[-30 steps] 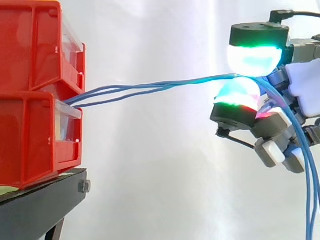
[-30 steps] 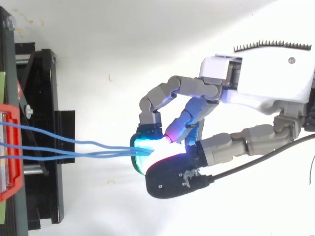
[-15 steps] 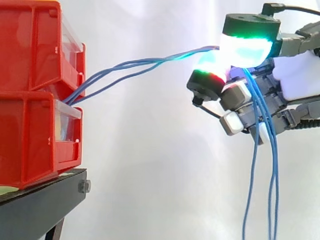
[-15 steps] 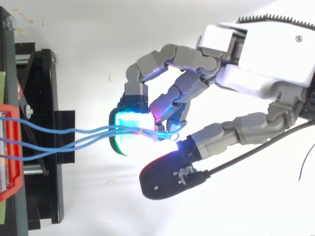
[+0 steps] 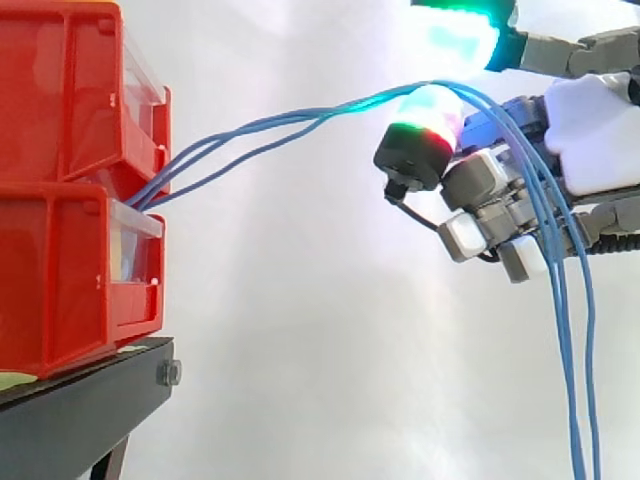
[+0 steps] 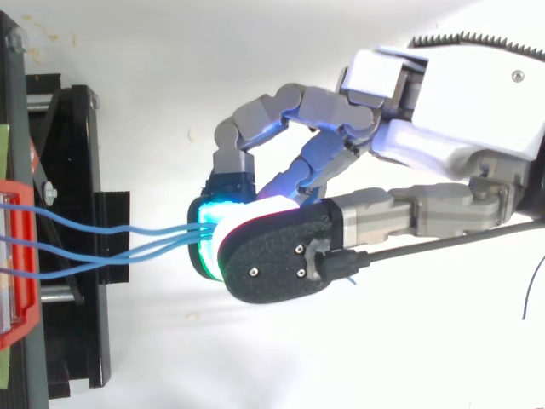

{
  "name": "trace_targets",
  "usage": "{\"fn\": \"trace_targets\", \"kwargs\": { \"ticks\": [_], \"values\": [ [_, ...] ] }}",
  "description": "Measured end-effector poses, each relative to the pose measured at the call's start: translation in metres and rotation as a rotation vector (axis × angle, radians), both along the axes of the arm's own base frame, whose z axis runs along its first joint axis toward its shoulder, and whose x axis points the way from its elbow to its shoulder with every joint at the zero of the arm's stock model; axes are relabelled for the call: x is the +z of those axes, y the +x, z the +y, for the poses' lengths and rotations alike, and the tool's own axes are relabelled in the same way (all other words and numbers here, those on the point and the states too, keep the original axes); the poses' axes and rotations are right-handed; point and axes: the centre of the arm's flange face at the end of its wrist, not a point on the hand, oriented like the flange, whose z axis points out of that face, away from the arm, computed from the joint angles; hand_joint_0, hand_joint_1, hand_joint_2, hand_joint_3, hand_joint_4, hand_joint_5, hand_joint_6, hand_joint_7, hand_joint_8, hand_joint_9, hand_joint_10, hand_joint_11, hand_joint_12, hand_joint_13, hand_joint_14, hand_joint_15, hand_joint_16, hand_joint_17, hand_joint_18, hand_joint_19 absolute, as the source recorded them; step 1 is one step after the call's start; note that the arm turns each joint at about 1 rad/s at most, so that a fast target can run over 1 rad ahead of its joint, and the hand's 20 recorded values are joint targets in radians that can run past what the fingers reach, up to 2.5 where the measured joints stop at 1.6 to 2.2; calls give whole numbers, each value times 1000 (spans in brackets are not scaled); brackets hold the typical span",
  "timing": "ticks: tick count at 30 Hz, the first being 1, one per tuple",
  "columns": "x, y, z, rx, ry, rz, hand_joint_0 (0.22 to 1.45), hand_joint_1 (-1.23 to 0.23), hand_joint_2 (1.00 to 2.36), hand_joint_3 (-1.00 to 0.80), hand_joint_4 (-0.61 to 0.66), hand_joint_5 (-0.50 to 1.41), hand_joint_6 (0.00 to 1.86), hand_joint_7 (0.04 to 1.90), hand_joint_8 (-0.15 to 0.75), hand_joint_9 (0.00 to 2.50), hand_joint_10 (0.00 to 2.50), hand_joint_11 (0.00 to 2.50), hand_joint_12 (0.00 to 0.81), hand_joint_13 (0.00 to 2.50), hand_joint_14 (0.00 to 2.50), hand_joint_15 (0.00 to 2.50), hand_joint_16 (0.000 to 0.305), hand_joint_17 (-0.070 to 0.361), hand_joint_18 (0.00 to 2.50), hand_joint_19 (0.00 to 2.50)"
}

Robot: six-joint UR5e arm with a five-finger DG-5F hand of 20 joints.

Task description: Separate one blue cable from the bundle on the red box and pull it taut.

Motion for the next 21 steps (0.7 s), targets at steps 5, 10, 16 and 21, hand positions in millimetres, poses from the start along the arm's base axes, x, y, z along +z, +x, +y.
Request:
{"fn": "trace_targets", "kwargs": {
  "ticks": [5, 10, 16, 21],
  "values": [
    [0, 0, 2, 2, -1, 1, 598, -684, 1014, -186, 95, -134, 856, 1150, 376, 1036, 17, 1069, 419, 943, 16, 650, 54, 121, 940, 738],
    [0, 0, 2, 1, 1, 5, 624, -784, 1017, -145, 63, -141, 865, 1139, 351, 988, 19, 1085, 397, 914, 19, 652, 50, 112, 919, 742],
    [-1, -1, 2, 2, 1, 10, 658, -867, 1022, -114, -104, -170, 890, 1124, 324, 940, 19, 1072, 377, 891, 20, 648, 47, 105, 897, 729],
    [-1, -2, 2, 2, 1, 15, 723, -868, 1023, -143, -254, -181, 908, 1267, 314, 939, 19, 1059, 370, 888, 18, 638, 45, 102, 894, 726]
  ]
}}
